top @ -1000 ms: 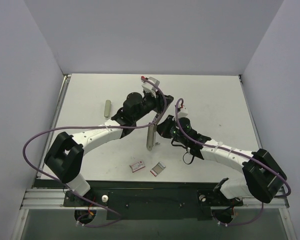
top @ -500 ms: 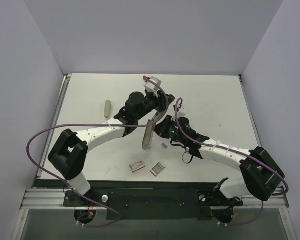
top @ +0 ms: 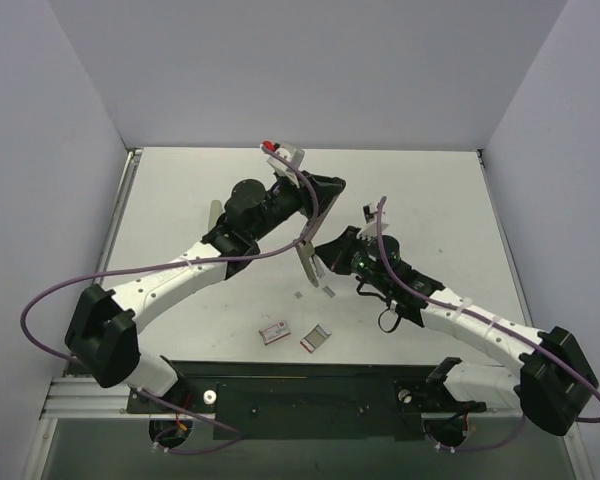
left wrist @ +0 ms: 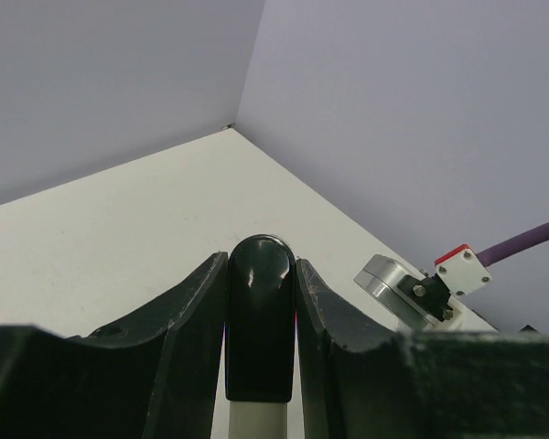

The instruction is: Unload the staples from the stapler

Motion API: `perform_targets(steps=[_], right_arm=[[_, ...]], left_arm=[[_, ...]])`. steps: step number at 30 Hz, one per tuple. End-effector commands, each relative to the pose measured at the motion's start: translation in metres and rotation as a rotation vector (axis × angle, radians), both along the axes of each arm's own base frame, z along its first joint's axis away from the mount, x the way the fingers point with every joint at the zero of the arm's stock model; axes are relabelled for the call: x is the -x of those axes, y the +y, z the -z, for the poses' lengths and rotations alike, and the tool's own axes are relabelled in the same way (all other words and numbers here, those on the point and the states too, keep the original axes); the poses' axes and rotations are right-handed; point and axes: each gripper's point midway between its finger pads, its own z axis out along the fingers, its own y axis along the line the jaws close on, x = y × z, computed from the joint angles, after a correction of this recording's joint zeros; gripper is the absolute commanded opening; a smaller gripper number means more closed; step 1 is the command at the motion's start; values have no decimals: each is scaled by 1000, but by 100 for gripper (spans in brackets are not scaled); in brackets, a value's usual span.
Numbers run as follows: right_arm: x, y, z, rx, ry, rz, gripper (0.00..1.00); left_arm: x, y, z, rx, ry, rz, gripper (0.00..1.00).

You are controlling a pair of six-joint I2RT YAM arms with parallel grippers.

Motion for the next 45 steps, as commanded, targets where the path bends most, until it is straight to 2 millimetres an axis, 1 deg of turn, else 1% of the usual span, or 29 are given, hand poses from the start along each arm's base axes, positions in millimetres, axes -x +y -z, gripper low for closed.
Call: perform_targets(steps=[1, 2, 4, 7, 8, 11, 12, 13, 14, 17, 18, 19, 20, 21, 22, 23, 24, 27, 28, 30, 33, 34, 35, 40, 41, 42, 43, 44, 45], right_arm=[[6, -11, -22, 18, -60, 10, 0], [7, -15, -29, 14, -74, 15, 0], [10, -22, -35, 35, -84, 26, 0], [13, -38, -49, 64, -117, 69, 0], [15, -41, -51, 73, -127, 69, 0], [21, -57, -64, 89, -154, 102, 0], [23, -60, -66, 94, -158, 107, 0], [25, -67, -65, 104, -152, 125, 0], [27, -69, -66, 107, -154, 130, 0], [37, -80, -65, 103, -155, 145, 0], [41, -80, -62, 101, -151, 140, 0], [44, -84, -59, 98, -151, 150, 0], [48, -83, -57, 93, -147, 146, 0], [52, -84, -49, 99, -138, 143, 0], [55, -83, -43, 100, -128, 141, 0], [60, -77, -39, 99, -123, 119, 0], [61, -77, -32, 99, -112, 126, 0], [73, -57, -19, 70, -86, 73, 0], [74, -51, -10, 72, -73, 58, 0], [80, -36, -1, 45, -46, 20, 0], [87, -16, 9, 27, -28, -28, 0], [87, -12, 13, 33, -26, -27, 0], [89, -6, 14, 30, -27, -38, 0], [84, 12, 20, 10, -25, -33, 0], [82, 14, 17, -9, -29, -29, 0], [82, 17, 20, -3, -24, -31, 0], [80, 20, 17, -14, -25, -23, 0], [79, 22, 20, -7, -19, -24, 0], [77, 24, 17, -21, -23, -19, 0]], left_arm=[[30, 18, -75, 160, -97, 40, 0], [36, 20, -78, 168, -94, 51, 0], [43, 25, -83, 177, -96, 62, 0], [53, 32, -91, 186, -106, 72, 0], [59, 36, -96, 191, -111, 75, 0], [69, 46, -106, 196, -130, 74, 0], [69, 48, -105, 186, -125, 68, 0], [72, 51, -107, 184, -135, 61, 0], [71, 54, -104, 174, -129, 51, 0], [74, 65, -107, 161, -147, 13, 0], [73, 67, -105, 152, -144, 2, 0], [74, 70, -105, 147, -148, -9, 0], [75, 72, -107, 146, -153, -13, 0], [75, 75, -108, 148, -156, -24, 0], [75, 77, -107, 146, -154, -30, 0], [74, 81, -107, 153, -153, -49, 0], [74, 83, -106, 153, -151, -57, 0], [74, 90, -104, 163, -137, -91, 0], [68, 96, -102, 172, -120, -137, 0], [65, 100, -97, 173, -95, -165, 0], [63, 106, -90, 179, -63, -199, 0], [62, 109, -89, 185, -52, -217, 0], [61, 110, -87, 185, -40, -222, 0], [60, 115, -77, 201, 26, -250, 0], [60, 116, -76, 203, 33, -254, 0], [60, 117, -74, 208, 49, -258, 0], [61, 117, -70, 206, 63, -259, 0], [61, 119, -69, 215, 78, -266, 0], [61, 120, -65, 220, 94, -269, 0]])
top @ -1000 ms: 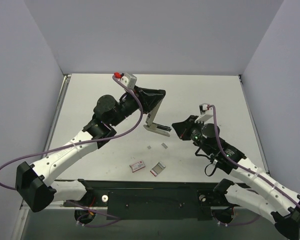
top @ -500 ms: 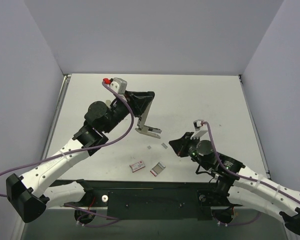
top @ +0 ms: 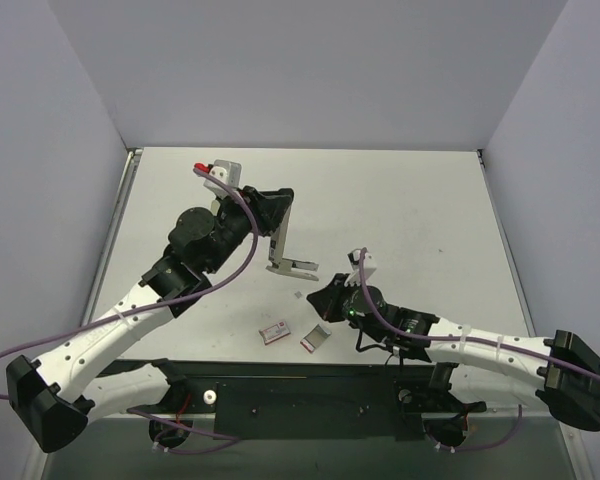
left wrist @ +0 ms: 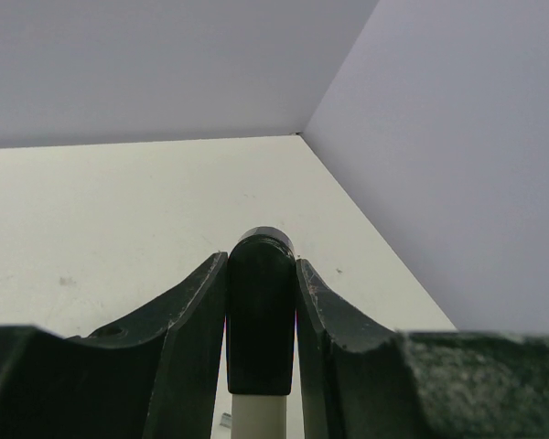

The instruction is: Unload the staples from the stapler

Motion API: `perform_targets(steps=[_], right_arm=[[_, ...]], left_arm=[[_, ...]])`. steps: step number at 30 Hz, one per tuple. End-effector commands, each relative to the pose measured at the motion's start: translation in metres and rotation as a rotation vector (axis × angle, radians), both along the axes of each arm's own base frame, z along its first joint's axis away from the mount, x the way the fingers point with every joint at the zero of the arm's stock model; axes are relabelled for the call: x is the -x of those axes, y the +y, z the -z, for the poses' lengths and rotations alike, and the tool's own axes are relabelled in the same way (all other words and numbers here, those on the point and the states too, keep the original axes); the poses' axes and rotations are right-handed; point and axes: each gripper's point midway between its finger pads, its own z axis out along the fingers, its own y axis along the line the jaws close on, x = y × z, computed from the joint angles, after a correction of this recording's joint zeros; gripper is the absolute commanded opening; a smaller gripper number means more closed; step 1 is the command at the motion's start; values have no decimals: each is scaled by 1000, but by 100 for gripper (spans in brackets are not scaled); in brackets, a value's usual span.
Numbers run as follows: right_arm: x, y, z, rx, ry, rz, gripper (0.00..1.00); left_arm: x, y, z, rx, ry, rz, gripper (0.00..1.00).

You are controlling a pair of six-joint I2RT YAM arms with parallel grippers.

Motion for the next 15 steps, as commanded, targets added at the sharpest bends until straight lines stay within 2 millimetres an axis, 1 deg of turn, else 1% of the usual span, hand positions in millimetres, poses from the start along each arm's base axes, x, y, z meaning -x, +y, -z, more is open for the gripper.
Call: perform_targets(steps=[1, 2, 4, 5, 6, 7, 10, 15], right_arm=[[-14, 17, -29, -123, -44, 48, 0], [-16, 19, -30, -127, -48, 55, 0], [-20, 20, -32, -122, -53, 71, 0], [-22, 19, -34, -113, -61, 74, 0], [-25, 18, -37, -106, -68, 88, 0], [-27, 18, -41, -99, -84, 93, 0], [-31, 14, -45, -58, -117, 107, 0], [-39, 9, -59, -21, -179, 121, 0]], left_arm=[[9, 15, -31, 148, -8, -32, 0], [10, 15, -26, 152, 7, -34, 0], [14, 17, -27, 166, 18, -27, 0], [15, 17, -22, 162, 32, -24, 0], [19, 18, -24, 172, 36, -13, 0], [21, 18, -21, 167, 46, -7, 0], [32, 18, -19, 176, 70, 32, 0], [53, 12, -6, 165, 128, 129, 0]])
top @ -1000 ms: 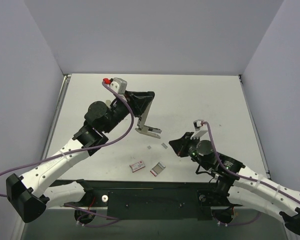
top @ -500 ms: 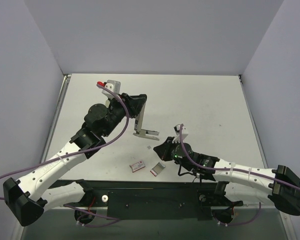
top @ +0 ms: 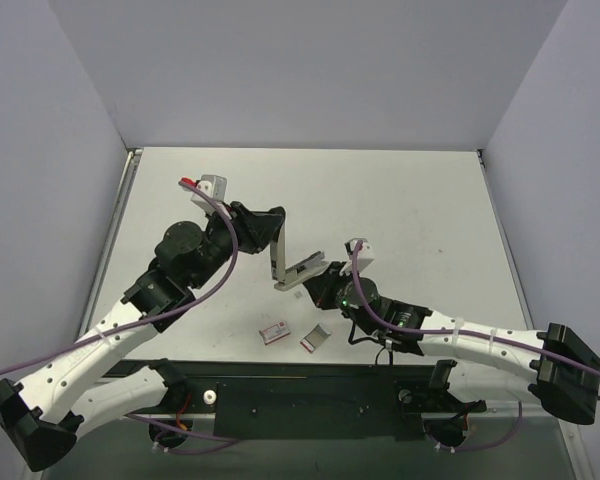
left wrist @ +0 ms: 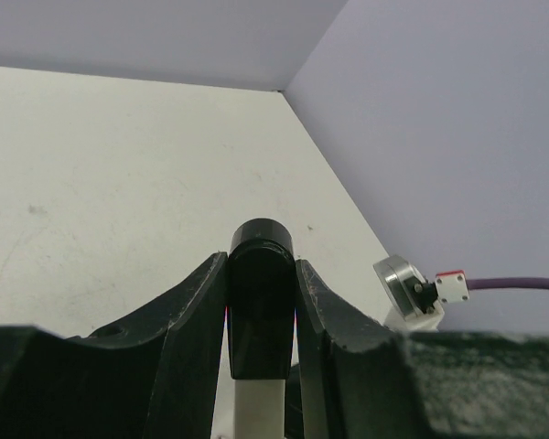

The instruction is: Unload the staples from the stapler

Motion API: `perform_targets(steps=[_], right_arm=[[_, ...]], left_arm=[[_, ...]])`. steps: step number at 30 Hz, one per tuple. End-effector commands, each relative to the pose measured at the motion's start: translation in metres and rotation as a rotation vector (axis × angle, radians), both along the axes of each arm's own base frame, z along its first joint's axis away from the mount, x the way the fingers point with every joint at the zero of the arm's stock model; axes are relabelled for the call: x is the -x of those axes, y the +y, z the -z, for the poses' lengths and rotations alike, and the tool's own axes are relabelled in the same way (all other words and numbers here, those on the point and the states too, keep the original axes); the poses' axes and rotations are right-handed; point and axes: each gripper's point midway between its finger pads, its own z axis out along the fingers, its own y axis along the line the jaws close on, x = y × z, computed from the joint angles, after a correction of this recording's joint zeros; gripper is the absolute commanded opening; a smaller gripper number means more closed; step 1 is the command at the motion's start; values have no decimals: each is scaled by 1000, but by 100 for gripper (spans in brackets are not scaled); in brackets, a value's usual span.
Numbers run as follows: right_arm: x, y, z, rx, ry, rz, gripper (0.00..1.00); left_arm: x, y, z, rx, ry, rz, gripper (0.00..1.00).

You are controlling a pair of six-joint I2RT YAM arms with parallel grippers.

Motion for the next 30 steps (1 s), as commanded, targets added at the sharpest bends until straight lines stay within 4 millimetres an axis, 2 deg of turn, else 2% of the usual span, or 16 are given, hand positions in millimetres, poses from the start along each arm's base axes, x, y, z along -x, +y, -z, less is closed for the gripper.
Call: perform_targets(steps=[1, 6, 12, 16, 20, 24, 30], right_arm=[[-14, -3, -38, 2, -109, 46, 0], [-21, -1, -61, 54, -181, 28, 0], [-20, 4, -90, 89, -258, -24, 0], [-18, -2, -93, 110, -268, -31, 0], [-16, -12, -93, 121, -281, -20, 0], [-17, -19, -89, 121, -279, -11, 0], [-15, -6, -100, 56, -310, -88, 0]], left_arm=[[30, -6, -26, 112, -6, 128, 0], [48, -12, -15, 108, 32, 217, 0], [55, -15, -4, 98, 51, 258, 0], [52, -17, 3, 74, 54, 256, 0], [49, -26, 15, 56, 68, 280, 0], [48, -36, 17, 78, 67, 319, 0], [56, -52, 20, 126, 70, 417, 0]])
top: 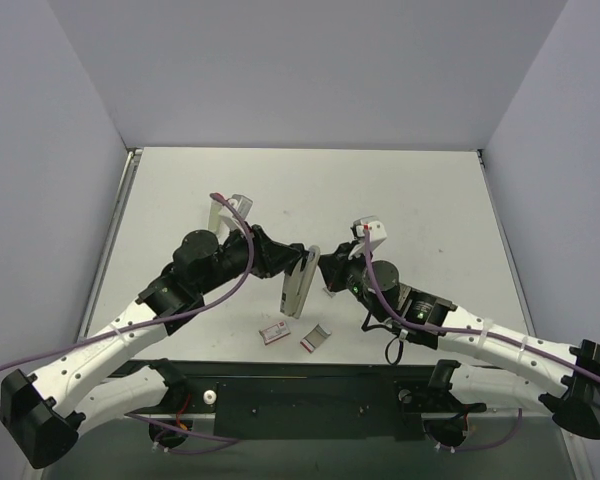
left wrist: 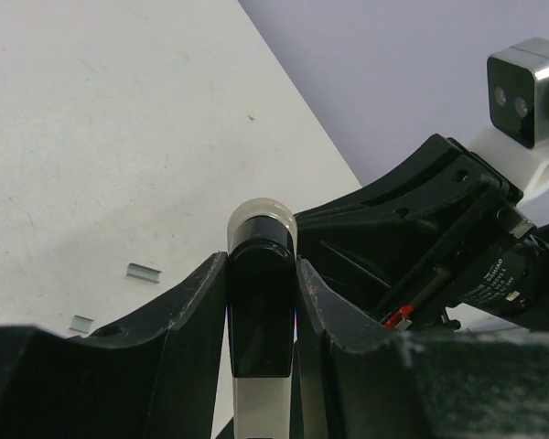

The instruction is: Unload the staples from the stapler

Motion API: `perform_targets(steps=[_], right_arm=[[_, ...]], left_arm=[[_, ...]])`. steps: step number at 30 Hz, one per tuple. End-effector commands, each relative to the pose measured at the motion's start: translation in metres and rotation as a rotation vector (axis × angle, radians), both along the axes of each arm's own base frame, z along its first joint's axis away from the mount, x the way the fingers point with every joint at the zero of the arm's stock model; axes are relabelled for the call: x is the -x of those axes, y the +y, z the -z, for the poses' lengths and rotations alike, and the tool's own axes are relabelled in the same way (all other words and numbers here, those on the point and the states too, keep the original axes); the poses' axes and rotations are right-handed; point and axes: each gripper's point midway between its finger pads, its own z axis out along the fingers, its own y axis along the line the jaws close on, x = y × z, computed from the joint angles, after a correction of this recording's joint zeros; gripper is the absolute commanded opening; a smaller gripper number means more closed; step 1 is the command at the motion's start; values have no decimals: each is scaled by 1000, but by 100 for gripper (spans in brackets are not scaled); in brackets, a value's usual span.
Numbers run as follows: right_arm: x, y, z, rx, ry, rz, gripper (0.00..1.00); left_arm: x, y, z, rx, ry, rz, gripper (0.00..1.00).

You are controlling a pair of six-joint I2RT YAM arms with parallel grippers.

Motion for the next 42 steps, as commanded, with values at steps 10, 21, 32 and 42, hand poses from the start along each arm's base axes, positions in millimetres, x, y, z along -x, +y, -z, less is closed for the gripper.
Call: perform_targets(steps=[10, 21, 32, 42], right_arm=[[39, 69, -73, -182, -150, -447, 0], [60, 100, -111, -147, -199, -639, 0], [59, 95, -110, -123, -209, -614, 0], [60, 65, -88, -73, -200, -543, 0]], left_arm=[[39, -36, -37, 177, -79, 305, 0], [76, -48, -23, 130, -122, 524, 0], [83, -40, -18, 66, -152, 516, 0], [64, -39, -11, 22, -156, 421, 0]])
